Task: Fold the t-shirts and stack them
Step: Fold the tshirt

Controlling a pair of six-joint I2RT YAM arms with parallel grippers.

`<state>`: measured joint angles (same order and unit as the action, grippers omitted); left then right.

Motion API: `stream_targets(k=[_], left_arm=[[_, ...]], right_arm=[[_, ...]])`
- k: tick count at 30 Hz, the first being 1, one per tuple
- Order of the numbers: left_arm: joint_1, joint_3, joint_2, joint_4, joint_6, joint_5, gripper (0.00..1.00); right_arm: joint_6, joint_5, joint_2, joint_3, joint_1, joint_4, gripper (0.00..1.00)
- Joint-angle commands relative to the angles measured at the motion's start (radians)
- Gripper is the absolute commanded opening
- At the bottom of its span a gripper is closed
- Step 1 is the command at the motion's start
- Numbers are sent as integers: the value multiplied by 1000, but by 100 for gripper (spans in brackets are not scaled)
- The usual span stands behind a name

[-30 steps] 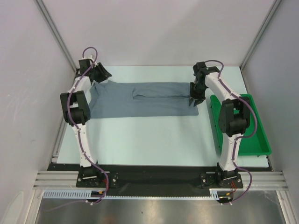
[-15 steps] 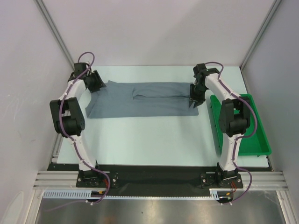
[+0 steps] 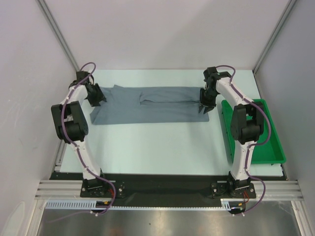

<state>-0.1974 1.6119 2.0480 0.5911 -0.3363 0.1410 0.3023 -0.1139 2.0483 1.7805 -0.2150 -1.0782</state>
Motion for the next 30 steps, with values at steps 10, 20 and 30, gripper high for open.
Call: stream_targets(k=[10,20,30], left_arm=[[-27,29,72,-24,-23,68,47],[-27,36,87,-40,-30,81,36],[-27,17,52,-28,-20,62,8]], right_arm=[[15,-9,-56,-20,-3,15,36],[21,-7,-60,-21,-7,14,36],[27,-4,-60,-26,-20,18,36]])
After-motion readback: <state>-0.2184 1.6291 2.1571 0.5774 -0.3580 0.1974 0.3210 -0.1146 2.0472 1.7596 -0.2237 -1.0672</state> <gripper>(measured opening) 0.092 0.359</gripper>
